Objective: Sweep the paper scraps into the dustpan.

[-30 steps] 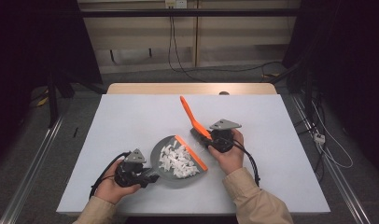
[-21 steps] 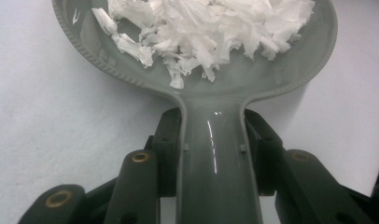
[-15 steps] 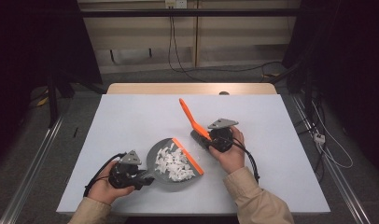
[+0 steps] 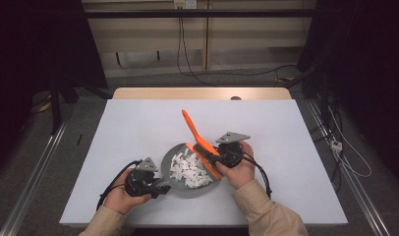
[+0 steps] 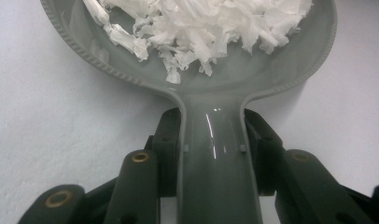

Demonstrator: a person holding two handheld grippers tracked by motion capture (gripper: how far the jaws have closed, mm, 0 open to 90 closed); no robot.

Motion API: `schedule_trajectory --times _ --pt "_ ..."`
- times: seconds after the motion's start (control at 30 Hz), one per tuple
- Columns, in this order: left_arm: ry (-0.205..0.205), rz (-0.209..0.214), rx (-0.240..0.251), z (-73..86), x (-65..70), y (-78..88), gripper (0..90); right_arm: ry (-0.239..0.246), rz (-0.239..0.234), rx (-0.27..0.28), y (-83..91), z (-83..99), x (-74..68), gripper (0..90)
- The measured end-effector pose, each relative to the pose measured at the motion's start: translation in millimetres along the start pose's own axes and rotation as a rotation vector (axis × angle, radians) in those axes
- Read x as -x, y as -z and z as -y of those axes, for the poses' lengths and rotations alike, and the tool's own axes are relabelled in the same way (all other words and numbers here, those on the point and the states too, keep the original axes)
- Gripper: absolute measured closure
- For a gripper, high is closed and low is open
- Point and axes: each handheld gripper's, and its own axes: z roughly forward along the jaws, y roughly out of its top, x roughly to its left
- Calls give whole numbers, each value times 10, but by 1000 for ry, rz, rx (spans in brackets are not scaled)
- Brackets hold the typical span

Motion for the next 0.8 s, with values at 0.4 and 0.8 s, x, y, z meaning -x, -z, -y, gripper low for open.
schedule_trajectory --times 0.4,0.8 --pt "18 -4 25 -37 11 -39 628 33 -55 61 -15 -98 -254 713" --pt "4 0 31 13 -31 54 628 -28 -10 128 71 -111 81 713"
